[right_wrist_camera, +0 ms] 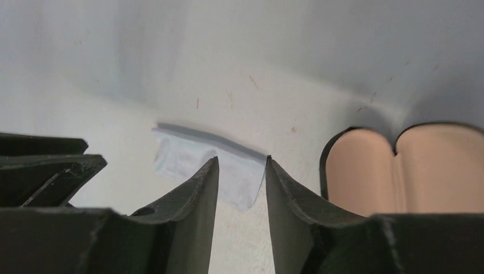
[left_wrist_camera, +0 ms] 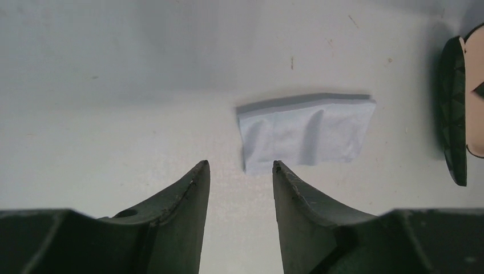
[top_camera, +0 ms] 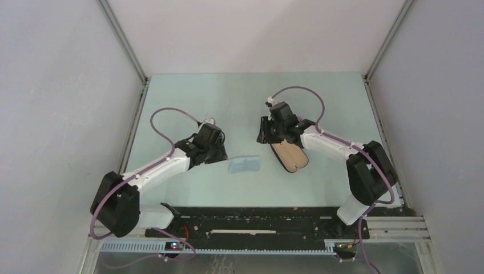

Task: Organize the sunglasses
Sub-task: Pick up the glasses cleaning cloth from the center of the board.

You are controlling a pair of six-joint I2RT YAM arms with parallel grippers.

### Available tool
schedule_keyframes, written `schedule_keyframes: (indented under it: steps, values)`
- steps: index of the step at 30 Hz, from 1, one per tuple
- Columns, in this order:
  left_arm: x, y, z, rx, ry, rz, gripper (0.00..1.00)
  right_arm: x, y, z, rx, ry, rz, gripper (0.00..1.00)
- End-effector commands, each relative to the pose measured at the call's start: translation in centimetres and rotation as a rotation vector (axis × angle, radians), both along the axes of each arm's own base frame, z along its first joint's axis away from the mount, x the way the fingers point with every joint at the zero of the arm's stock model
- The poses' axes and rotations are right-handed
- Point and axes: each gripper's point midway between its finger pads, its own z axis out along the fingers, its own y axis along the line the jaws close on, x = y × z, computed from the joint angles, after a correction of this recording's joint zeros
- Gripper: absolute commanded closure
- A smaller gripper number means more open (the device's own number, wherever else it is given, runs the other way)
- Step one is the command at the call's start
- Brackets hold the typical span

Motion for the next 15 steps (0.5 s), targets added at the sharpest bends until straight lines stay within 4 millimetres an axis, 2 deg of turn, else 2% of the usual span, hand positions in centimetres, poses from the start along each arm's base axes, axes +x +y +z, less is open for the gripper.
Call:
schedule_keyframes:
  steps: [1, 4, 9, 15]
  values:
    - [-0.7, -2.4, -2.2, -0.122, 0.054, -0.043, 0.49, -3.3, 1.3, -3.0, -0.013, 0.109, -0.022, 0.54]
    - [-1.0, -2.5, -3.5, -0.129, 0.086, -0.026, 0.5, -4.7, 1.8, -4.4, -0.027, 0.135, -0.062, 0.53]
    - [-1.1, -2.7, -4.7, -0.135, 0.115, -0.016, 0.5, -5.6, 1.6, -6.2, 0.0, 0.19, -0.158, 0.55]
    - [-1.1, -2.9, -6.8, -0.138, 0.167, 0.041, 0.52, -5.5, 1.1, -8.1, -0.027, 0.219, -0.223, 0.59]
